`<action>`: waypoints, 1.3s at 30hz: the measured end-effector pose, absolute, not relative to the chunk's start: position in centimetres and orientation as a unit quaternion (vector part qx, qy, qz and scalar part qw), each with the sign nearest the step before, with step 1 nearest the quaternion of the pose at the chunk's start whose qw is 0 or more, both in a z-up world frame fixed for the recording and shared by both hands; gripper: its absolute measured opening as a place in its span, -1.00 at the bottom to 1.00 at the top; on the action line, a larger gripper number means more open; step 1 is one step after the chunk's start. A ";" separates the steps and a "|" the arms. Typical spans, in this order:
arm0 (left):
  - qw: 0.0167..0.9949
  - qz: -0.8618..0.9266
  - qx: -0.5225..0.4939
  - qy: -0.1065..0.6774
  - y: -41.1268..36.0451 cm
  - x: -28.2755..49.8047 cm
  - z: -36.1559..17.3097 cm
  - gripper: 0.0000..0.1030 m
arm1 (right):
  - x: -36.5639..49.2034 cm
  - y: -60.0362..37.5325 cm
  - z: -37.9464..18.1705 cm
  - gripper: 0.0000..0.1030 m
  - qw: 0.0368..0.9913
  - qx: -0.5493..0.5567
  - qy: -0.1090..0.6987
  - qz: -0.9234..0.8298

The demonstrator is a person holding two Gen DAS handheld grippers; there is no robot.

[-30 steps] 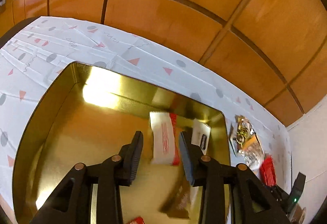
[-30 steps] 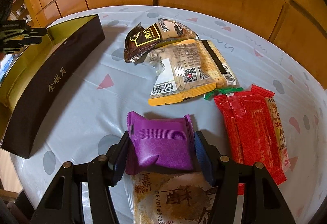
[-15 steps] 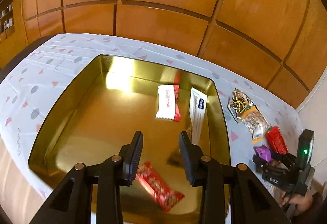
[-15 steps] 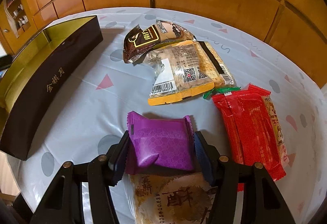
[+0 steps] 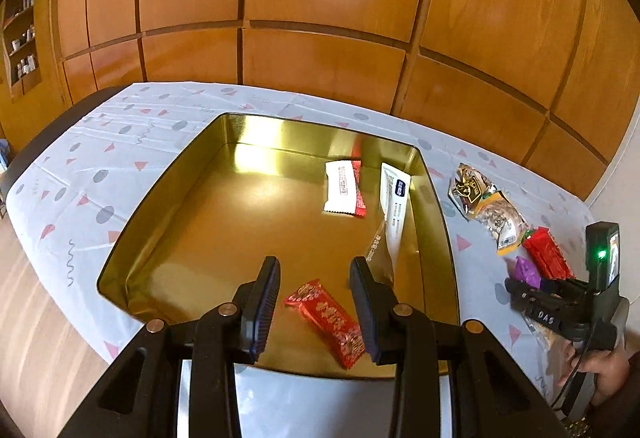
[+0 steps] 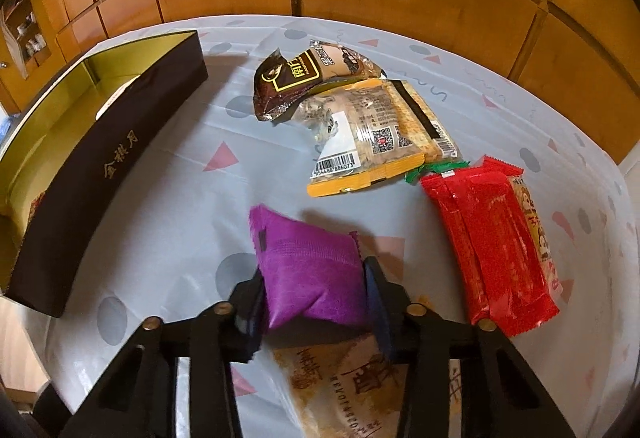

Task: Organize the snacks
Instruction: 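Lift the purple packet with the right tool and carry it toward the tin, then lower the purple packet into the gold tin and open the right tool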

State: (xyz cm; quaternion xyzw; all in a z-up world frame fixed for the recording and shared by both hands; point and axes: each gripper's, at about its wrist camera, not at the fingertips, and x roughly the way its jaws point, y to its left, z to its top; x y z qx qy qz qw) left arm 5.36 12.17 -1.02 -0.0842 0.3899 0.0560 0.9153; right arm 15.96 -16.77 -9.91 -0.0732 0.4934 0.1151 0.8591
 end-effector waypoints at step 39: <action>0.902 0.084 -0.111 0.409 14.7 4.4 -3.2 -0.29 | 10.4 -1.5 -4.2 0.05 0.836 -0.046 0.429 0.340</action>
